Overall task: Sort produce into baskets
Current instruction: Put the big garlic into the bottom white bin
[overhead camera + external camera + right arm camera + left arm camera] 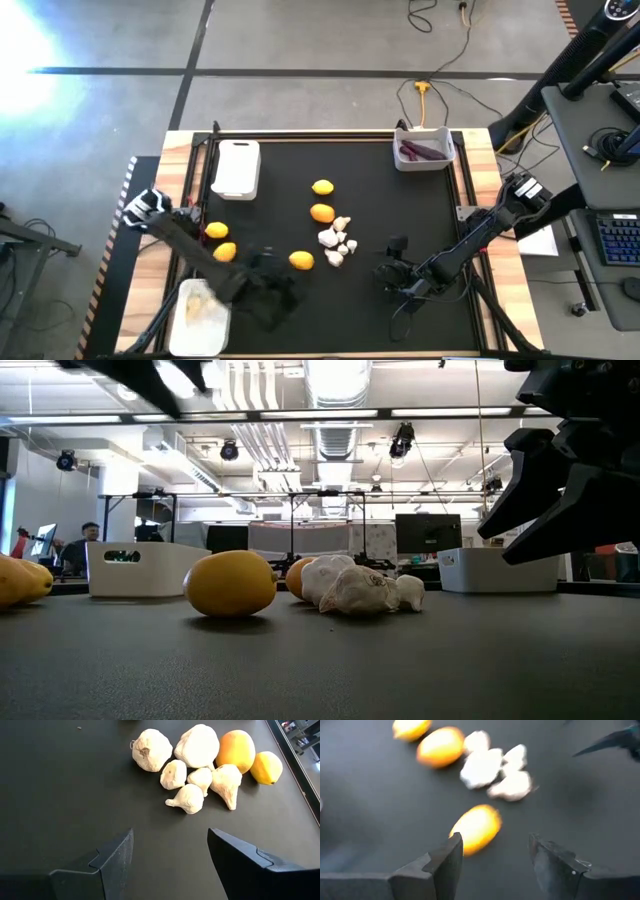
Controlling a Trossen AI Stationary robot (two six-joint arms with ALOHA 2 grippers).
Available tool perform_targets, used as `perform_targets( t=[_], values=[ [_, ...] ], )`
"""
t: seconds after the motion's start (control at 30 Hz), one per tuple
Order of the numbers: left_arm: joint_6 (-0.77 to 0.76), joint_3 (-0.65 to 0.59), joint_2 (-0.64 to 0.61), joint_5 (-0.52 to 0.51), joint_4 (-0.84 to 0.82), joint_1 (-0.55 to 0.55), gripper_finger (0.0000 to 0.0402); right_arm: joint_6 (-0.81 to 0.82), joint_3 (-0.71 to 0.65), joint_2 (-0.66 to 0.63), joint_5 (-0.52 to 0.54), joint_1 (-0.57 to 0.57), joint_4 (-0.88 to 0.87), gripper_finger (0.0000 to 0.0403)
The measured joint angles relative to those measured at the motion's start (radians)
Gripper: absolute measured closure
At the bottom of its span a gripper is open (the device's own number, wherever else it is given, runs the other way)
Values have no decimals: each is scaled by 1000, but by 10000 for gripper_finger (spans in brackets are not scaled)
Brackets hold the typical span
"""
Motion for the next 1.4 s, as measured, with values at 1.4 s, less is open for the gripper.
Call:
perform_targets(
  t=[1.4],
  values=[
    [1281, 0, 352, 507, 545, 402, 153, -80, -43, 0, -4, -127, 3, 154]
  ],
)
